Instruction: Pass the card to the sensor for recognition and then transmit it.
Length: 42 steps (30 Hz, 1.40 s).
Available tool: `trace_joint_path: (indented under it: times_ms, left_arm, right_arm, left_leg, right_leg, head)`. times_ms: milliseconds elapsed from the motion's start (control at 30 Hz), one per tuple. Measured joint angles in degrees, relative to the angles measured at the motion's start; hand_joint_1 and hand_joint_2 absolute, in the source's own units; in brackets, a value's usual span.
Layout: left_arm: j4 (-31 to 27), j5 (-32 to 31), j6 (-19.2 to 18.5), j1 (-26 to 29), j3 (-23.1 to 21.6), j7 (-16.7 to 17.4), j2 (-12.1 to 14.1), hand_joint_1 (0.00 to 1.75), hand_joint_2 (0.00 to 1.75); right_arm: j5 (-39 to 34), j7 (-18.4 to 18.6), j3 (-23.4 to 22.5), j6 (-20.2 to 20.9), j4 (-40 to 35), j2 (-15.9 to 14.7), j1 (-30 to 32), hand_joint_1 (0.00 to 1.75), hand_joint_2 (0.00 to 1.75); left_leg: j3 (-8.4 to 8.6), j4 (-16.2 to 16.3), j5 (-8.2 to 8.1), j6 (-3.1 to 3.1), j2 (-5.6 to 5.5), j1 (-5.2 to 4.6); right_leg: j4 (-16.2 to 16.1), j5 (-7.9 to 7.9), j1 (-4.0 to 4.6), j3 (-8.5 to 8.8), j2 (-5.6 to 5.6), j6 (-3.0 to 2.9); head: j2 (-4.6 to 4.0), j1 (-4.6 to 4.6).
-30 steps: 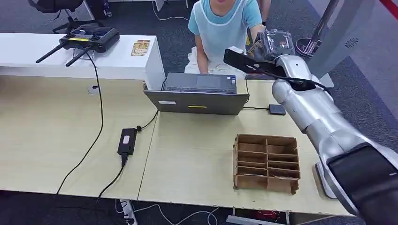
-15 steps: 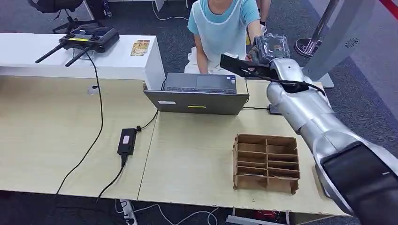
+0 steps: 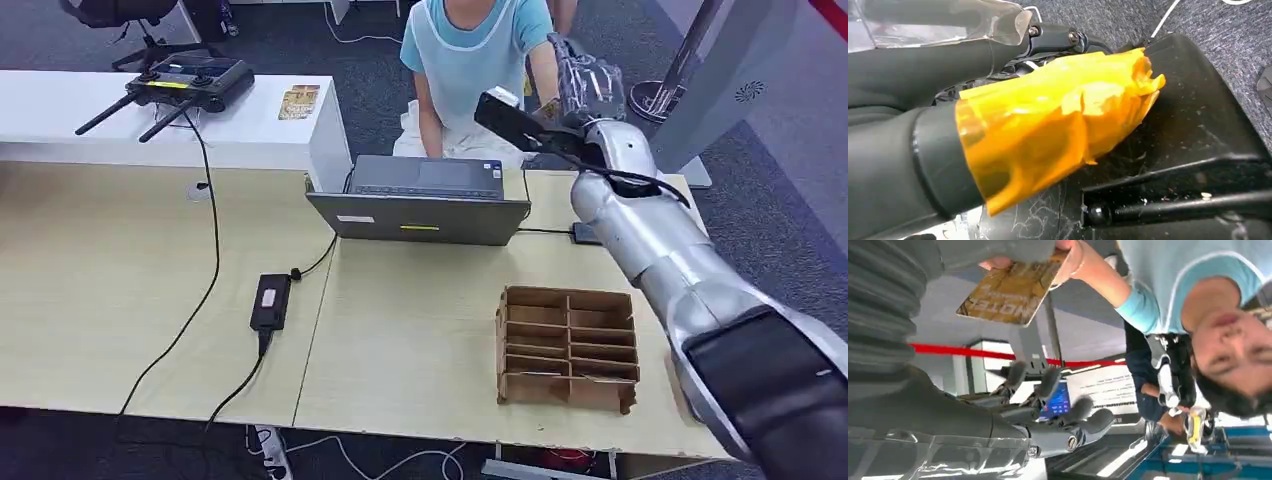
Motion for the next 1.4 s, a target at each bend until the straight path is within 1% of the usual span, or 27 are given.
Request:
trace_joint_path:
  times_ms: [67,133,233,300,367,500,600,700,833,867,933,967,1033,1100,1167,1267,1400]
  left_arm:
    - [0.00,0.15,0.04,0.01,0.00,0.04,0.02,0.00,0.00]
    - [0.00,0.39,0.07,0.02,0.00,0.33,0.04,0.00,0.00]
    - [0.00,0.70,0.22,0.04,0.00,0.37,0.07,0.00,0.00]
    - [0.00,0.87,0.33,0.07,0.02,0.44,0.09,0.00,0.00]
    - [0.00,1.05,0.50,0.13,0.02,0.48,0.15,0.00,0.00]
    - [0.00,1.71,1.16,0.32,0.13,0.96,0.22,0.00,0.00]
    - [0.00,2.01,1.66,0.43,0.31,1.27,0.26,0.00,0.00]
    - [0.00,2.08,1.92,0.52,0.42,1.55,0.31,0.00,0.00]
    - [0.00,2.16,1.99,0.55,0.52,1.57,0.37,0.00,0.00]
    - [0.00,2.30,2.03,0.60,0.52,1.60,0.39,0.00,0.00]
    - [0.00,2.82,2.32,0.67,0.63,1.75,0.42,0.00,0.00]
    - [0.00,3.12,2.62,0.81,0.74,1.92,0.42,0.00,0.00]
    - [0.00,3.74,3.23,1.08,1.07,2.23,0.44,0.00,0.00]
    - [0.00,4.02,3.74,1.31,1.46,2.71,0.44,0.00,0.00]
    - [0.00,4.20,4.09,1.47,1.86,2.86,0.44,0.00,0.00]
    - [0.00,4.52,4.31,1.61,2.29,3.06,0.44,0.00,0.00]
    - [0.00,4.66,4.48,1.87,3.04,3.58,0.42,0.00,0.00]
  right_arm:
    - [-2.00,-1.38,-2.31,-1.69,-1.52,-0.57,1.08,0.00,1.75]
    - [-5.52,-3.64,-5.29,-3.06,-3.67,-1.01,2.47,0.00,1.75]
    - [-15.32,-8.51,-11.07,-2.58,-8.12,-1.03,5.78,0.00,1.75]
    - [-21.15,-10.88,-14.95,-1.53,-11.84,-0.83,8.50,0.00,1.75]
    - [-26.17,-12.39,-18.59,-1.05,-15.84,-0.33,11.57,0.00,1.75]
    - [-35.69,-12.79,-23.97,1.68,-22.88,0.04,17.22,0.00,1.75]
    - [-41.35,-13.71,-26.56,5.66,-27.27,0.02,21.87,0.00,1.75]
    - [-42.74,-14.47,-27.83,6.55,-29.80,-0.05,25.16,0.00,1.75]
    - [-43.11,-14.49,-28.81,7.08,-31.76,-0.15,26.90,0.00,1.75]
    - [-44.08,-14.60,-28.88,7.82,-32.11,-0.20,27.18,0.00,0.00]
    - [-48.05,-15.78,-29.49,10.37,-34.07,-0.24,29.21,0.00,0.00]
    - [-51.13,-17.00,-30.03,12.05,-35.82,-0.24,31.26,0.00,0.00]
    - [-55.51,-20.12,-31.04,13.92,-39.99,-0.24,36.92,0.00,0.00]
    - [-57.43,-23.07,-32.07,14.29,-44.25,-0.24,43.15,0.00,0.00]
    - [-58.41,-24.99,-33.54,14.36,-48.58,-0.24,48.42,0.00,0.00]
    - [-57.89,-26.36,-35.93,13.86,-54.18,-0.24,54.67,0.00,0.00]
    - [-55.76,-28.67,-39.68,12.00,-60.12,-0.13,61.96,0.00,0.00]
  left_leg:
    - [0.00,0.00,0.00,0.00,0.00,0.00]
    - [-0.01,0.00,0.00,0.00,0.00,0.00]
    - [-0.02,0.00,0.00,0.00,0.00,-0.01]
    - [-0.02,0.00,-0.01,0.00,0.00,0.00]
    - [-0.01,0.00,-0.01,0.00,-0.02,0.01]
    - [-0.02,-0.02,-0.01,0.00,-0.07,0.02]
    - [-0.02,-0.02,-0.01,0.00,-0.07,0.02]
    - [-0.02,-0.02,-0.02,-0.01,-0.06,0.01]
    - [-0.02,-0.02,-0.02,-0.01,-0.02,0.01]
    - [0.00,-0.01,-0.02,-0.01,-0.02,0.01]
    - [0.03,-0.01,-0.02,-0.01,-0.07,0.03]
    - [0.04,-0.01,-0.02,-0.01,-0.12,0.04]
    - [0.02,-0.02,-0.03,-0.01,-0.17,0.04]
    - [-0.05,-0.03,-0.06,0.01,-0.26,0.04]
    - [-0.08,-0.05,-0.13,-0.02,-0.24,0.03]
    - [-0.06,-0.05,-0.17,0.04,-0.17,0.03]
    - [-0.06,-0.06,-0.17,0.04,-0.19,0.02]
  right_leg:
    - [0.00,0.00,0.00,0.00,0.00,0.00]
    - [0.00,0.00,0.00,0.00,0.00,0.00]
    - [0.00,0.00,0.00,0.01,0.00,0.00]
    - [0.00,0.00,0.00,0.01,0.01,0.00]
    - [0.00,0.00,0.00,0.01,-0.02,0.00]
    - [0.00,-0.02,0.00,0.01,-0.07,-0.01]
    - [-0.01,-0.02,0.01,0.01,-0.06,-0.01]
    - [-0.01,-0.01,0.01,0.01,-0.04,0.00]
    - [-0.01,-0.01,0.00,0.00,-0.03,0.00]
    - [-0.02,-0.01,0.00,0.00,-0.03,0.00]
    - [-0.06,-0.02,0.01,0.04,-0.07,0.00]
    - [-0.08,-0.03,0.01,0.06,-0.12,0.00]
    - [-0.09,-0.04,0.03,0.07,-0.16,0.01]
    - [-0.10,-0.10,0.03,0.06,-0.24,0.03]
    - [-0.10,-0.11,0.02,0.02,-0.23,0.02]
    - [-0.13,-0.13,0.02,0.01,-0.19,0.03]
    - [-0.13,-0.17,0.01,0.05,-0.21,0.08]
  head:
    - [0.02,0.00]
    - [0.02,0.00]
    - [0.02,0.00]
    - [0.02,0.00]
    - [0.00,0.00]
    - [0.02,0.02]
    - [0.00,0.00]
    - [0.02,0.00]
    - [0.00,0.02]
    - [0.02,0.00]
    - [0.02,0.00]
    - [0.00,0.02]
    - [0.00,0.00]
    - [0.02,0.00]
    - [0.00,0.00]
    - [0.00,0.00]
    - [0.02,0.00]
